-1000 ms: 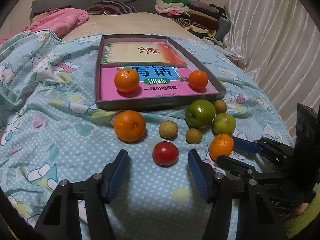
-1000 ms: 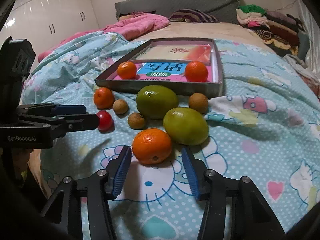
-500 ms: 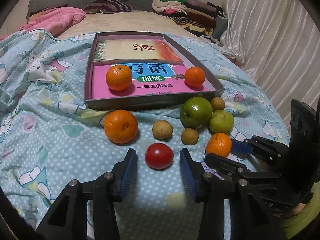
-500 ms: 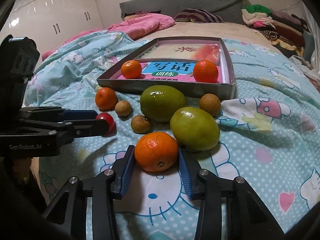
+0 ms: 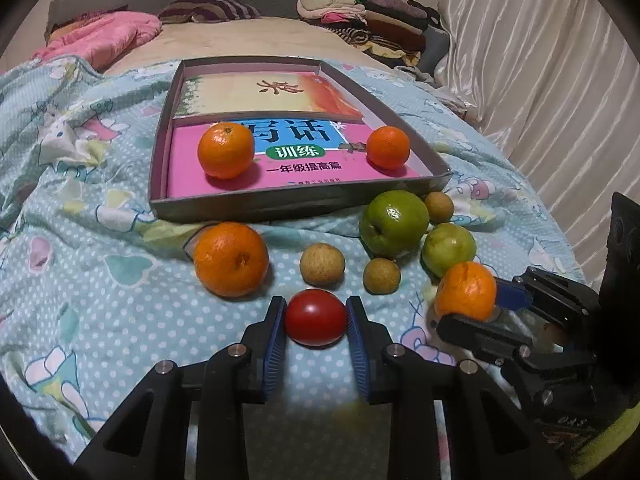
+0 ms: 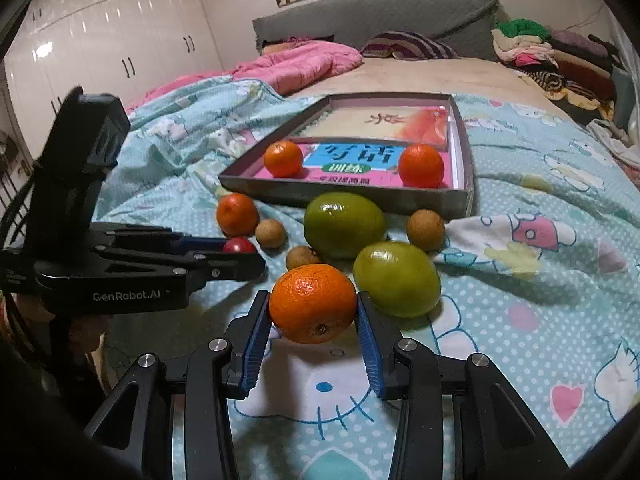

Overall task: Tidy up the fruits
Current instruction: 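Grasp the red tomato with the left gripper while the right grasps a mandarin, then carry the red tomato into the tray while the right carries its mandarin there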

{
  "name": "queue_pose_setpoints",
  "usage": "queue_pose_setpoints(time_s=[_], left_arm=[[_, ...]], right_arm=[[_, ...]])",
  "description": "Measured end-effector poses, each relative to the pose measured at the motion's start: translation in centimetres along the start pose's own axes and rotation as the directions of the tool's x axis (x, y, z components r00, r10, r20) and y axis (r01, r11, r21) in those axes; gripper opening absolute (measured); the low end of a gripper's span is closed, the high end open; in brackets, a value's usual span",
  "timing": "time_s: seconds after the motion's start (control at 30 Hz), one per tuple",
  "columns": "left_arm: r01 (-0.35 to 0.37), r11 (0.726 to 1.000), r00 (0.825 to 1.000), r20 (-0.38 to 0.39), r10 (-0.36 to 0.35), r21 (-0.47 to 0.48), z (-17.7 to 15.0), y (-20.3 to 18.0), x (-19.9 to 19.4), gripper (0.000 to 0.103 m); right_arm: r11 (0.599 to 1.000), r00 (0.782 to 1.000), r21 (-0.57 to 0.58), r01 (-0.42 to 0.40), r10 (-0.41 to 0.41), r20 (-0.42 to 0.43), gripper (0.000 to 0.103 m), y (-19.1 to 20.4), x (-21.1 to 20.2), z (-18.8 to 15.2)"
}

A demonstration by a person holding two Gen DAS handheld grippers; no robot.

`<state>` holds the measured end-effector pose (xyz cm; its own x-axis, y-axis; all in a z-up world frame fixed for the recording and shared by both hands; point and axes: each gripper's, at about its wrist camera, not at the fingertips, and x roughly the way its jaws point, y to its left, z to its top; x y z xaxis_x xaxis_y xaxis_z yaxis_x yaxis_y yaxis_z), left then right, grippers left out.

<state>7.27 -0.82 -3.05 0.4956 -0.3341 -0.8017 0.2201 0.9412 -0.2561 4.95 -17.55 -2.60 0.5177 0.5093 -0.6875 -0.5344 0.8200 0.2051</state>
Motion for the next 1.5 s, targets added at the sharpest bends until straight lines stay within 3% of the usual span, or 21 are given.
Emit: queue_pose_setpoints(time_s=[0.43, 0.8, 1.5], left_arm=[[-0.002, 1.000, 0.996, 0.089, 0.004, -0.019, 1.2, 0.6, -3.7, 0.031], [-0.018, 0.999, 0.993, 0.115, 0.023, -0.042, 2.3, 1.3, -4.6, 0.031], [-0.052, 0.999, 0.990, 0.127, 0.054, -0.015, 6.6, 1.3, -2.9, 0.031]], right_arm=[[0.999, 0.999, 0.030, 0.012, -0.013, 0.043, 0.043, -0.7, -1.5, 1.3], [0.998, 0.995, 0.045, 0.053, -0.056, 0.078, 0.043, -1.9, -2.2, 2.8], [0.987, 0.982, 0.067, 0.144, -0.151, 0.115, 0.043, -5.0, -1.7, 6.6]])
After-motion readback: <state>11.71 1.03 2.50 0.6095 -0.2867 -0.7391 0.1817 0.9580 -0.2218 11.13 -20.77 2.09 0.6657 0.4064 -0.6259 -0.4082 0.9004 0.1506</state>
